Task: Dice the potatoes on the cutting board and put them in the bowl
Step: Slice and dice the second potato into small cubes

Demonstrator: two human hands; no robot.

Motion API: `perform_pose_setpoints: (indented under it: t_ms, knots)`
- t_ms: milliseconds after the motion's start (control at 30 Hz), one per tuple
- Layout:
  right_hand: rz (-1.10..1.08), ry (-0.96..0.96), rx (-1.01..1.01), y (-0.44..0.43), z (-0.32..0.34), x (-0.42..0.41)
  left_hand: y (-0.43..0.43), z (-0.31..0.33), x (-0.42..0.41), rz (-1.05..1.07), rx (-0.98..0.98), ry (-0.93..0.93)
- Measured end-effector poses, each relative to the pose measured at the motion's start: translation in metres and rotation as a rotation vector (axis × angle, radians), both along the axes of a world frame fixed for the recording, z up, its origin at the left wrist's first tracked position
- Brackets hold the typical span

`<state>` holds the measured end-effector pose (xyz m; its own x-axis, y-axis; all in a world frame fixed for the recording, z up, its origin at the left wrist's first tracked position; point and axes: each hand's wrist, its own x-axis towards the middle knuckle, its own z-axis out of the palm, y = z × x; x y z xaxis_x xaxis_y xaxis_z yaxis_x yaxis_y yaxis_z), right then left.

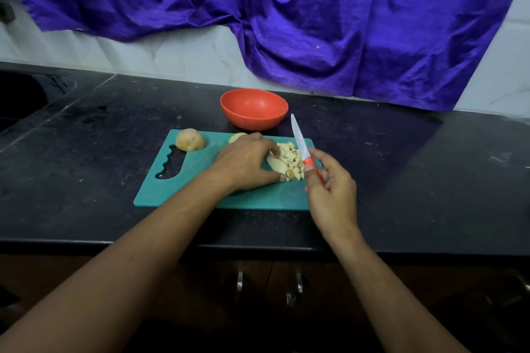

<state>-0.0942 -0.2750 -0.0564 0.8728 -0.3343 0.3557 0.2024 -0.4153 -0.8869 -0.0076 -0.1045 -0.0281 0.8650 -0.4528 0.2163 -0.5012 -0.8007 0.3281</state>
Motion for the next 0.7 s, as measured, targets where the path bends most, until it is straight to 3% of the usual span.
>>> perform_pose_setpoints:
  t_ms: [700]
  knots:
    - [0.015, 0.0, 0.0, -0.002, -0.004, 0.002, -0.006, 0.008, 0.017, -0.024, -0.159, 0.263]
